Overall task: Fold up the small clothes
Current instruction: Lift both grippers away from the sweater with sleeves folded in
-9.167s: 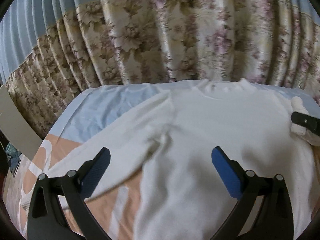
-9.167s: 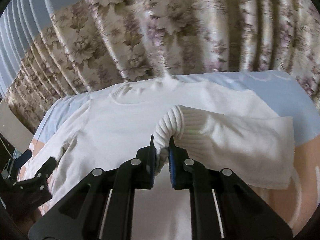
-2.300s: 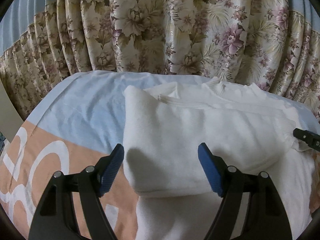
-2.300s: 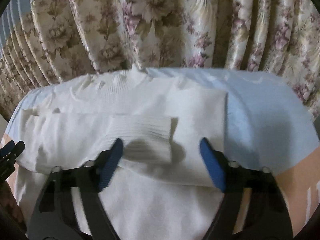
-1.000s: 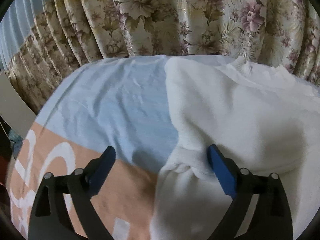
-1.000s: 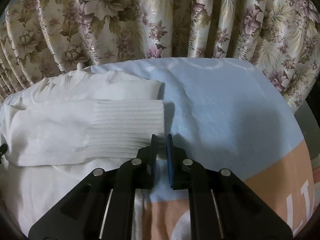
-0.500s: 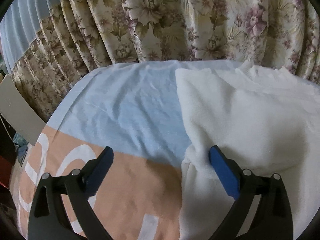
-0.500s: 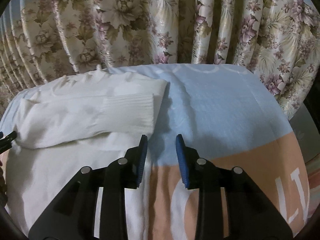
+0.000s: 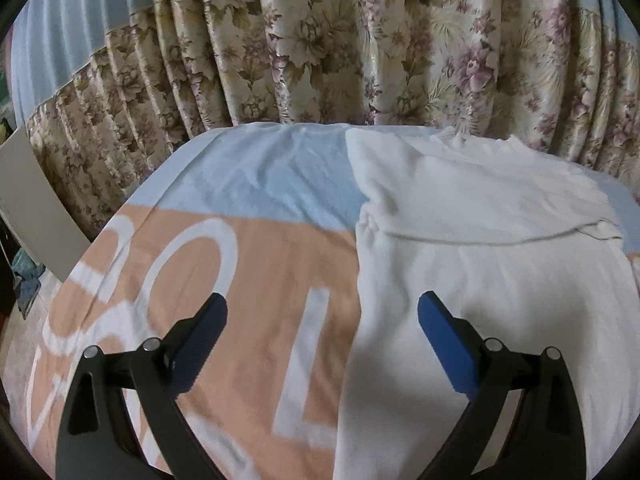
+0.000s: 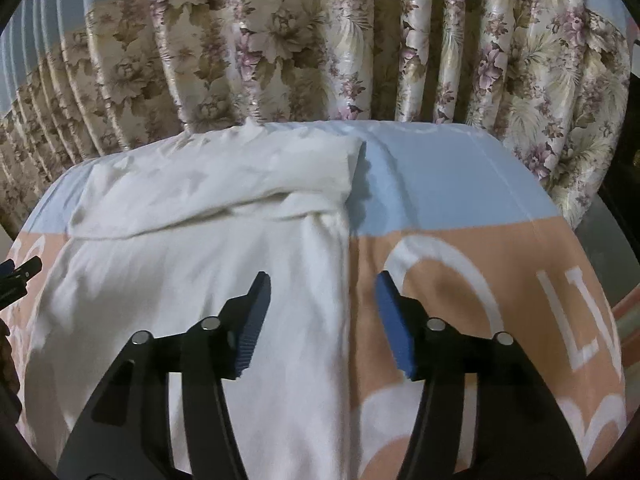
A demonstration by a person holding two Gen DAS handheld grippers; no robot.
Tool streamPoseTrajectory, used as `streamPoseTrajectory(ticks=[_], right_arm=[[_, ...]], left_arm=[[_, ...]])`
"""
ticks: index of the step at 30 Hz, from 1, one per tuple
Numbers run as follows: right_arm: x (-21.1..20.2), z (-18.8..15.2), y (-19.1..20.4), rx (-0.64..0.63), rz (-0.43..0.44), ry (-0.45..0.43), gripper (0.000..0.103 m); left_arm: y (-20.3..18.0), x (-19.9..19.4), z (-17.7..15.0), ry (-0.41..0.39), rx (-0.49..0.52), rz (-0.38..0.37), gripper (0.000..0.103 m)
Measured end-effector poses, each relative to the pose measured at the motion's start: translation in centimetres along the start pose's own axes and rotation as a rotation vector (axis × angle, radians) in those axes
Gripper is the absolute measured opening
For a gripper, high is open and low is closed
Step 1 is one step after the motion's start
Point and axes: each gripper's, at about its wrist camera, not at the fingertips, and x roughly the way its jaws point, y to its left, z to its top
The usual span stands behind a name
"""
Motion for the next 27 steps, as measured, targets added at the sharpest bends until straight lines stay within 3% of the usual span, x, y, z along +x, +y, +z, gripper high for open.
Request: streamPoseTrajectory(ticks=[7, 16, 27], right_arm=[[-3.4, -2.9, 1.1, 0.005, 0.002, -0.012, 0.066], [-9.9, -4.5, 2.5, 0.018, -0.048, -0.049, 0.087], [-14.3, -6.4, 3.5, 0.01, -0.037, -0.097, 0.092]], left_arm=[[1.3, -4.8, -2.8, -0.039, -0.036, -0.014, 0.097], [1.4, -9.8, -5.5, -0.064, -0.013, -0.021, 0.097], [1.1, -12.9, -9.4, -0.047, -0.021, -0.065, 0.097]])
